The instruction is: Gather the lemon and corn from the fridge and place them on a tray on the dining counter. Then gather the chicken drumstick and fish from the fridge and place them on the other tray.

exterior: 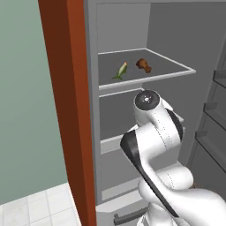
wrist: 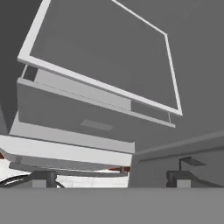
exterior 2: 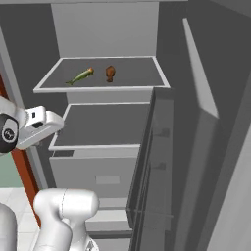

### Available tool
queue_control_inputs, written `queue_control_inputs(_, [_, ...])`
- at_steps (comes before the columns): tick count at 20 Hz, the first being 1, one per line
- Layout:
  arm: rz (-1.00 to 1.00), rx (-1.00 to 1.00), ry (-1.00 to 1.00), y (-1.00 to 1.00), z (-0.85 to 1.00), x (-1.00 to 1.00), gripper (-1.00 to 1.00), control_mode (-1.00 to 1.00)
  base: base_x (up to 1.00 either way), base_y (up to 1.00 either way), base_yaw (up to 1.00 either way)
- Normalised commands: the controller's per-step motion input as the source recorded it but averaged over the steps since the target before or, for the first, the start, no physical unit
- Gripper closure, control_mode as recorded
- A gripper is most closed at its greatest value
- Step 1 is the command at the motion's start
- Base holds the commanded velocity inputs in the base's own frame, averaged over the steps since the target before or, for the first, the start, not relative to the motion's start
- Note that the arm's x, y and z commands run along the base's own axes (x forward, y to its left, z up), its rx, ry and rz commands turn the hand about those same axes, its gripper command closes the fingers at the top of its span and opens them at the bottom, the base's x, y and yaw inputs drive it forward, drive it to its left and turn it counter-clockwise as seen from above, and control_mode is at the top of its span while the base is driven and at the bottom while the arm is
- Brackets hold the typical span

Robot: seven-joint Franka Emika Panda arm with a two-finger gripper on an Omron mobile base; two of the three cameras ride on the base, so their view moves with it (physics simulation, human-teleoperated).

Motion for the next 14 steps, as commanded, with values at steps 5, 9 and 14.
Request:
queue_control_inputs(5, [0.02, 0.02, -0.19, -0.79, 0.76, -0.05, -1.00, -1.00, 0.00, 0.00, 0.00])
queue_control_inputs(9, [0.02, 0.06, -0.15, -0.62, 0.68, 0.00, -1.00, -1.00, 0.00, 0.00, 0.00])
queue_control_inputs(14, [0.00, 0.10, -0.02, -0.31, 0.88, 0.04, -1.00, -1.00, 0.00, 0.00, 0.00])
